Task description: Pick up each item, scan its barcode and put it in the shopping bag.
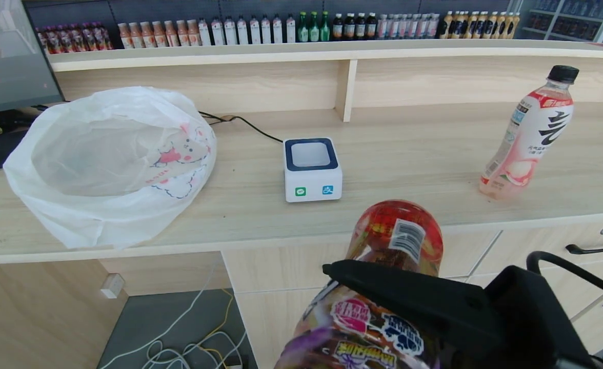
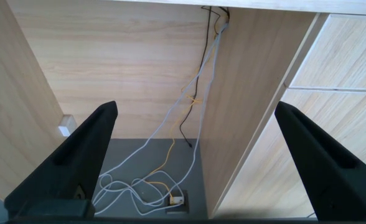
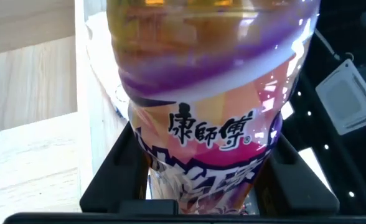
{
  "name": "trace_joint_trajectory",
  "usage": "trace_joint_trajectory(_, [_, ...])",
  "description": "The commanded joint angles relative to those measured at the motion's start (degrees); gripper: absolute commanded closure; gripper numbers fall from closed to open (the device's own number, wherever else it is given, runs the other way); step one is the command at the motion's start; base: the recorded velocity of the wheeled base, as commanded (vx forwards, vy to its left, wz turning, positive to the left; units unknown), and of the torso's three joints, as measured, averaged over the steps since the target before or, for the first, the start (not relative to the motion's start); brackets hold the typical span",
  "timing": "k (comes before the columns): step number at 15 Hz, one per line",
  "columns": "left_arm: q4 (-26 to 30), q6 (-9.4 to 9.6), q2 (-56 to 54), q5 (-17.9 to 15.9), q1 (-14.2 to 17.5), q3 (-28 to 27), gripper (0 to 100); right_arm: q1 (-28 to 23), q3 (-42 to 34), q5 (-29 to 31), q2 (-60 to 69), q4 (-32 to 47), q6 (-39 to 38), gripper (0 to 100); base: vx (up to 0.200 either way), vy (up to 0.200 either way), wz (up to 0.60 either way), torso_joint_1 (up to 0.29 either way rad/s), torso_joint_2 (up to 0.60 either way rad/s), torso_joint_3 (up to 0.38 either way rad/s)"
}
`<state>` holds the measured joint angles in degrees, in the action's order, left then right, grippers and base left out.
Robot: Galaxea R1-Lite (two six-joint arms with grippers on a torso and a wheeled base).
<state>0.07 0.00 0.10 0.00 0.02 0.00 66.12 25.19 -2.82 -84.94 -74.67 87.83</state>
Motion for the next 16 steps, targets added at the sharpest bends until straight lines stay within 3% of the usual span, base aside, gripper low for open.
trace_joint_trajectory(1, [0.01, 0.00, -0.01, 0.00, -0.02, 0.00, 0, -0.03, -2.69, -0.08, -1.80, -0.39, -0.12, 100, 0.000, 0.000, 0.00, 0.000, 0.00, 0.000])
trace_joint_trajectory(3, [0.01, 0.00, -0.01, 0.00, 0.06, 0.00, 0, -0.03, -1.98, -0.17, -2.24, -0.48, 2.52, 100, 0.000, 0.000, 0.00, 0.000, 0.00, 0.000])
trace_joint_trajectory(6, [0.01, 0.00, -0.01, 0.00, 0.06, 0.00, 0, 0.06, -0.66, -0.08, -2.24, -2.94, 13.33, 100, 0.000, 0.000, 0.00, 0.000, 0.00, 0.000])
trace_joint_trajectory(16, [0.01, 0.00, -0.01, 0.00, -0.02, 0.00, 0, 0.94, 0.39, 0.09, -3.83, -6.81, 20.36, 100, 0.000, 0.000, 0.00, 0.000, 0.00, 0.000])
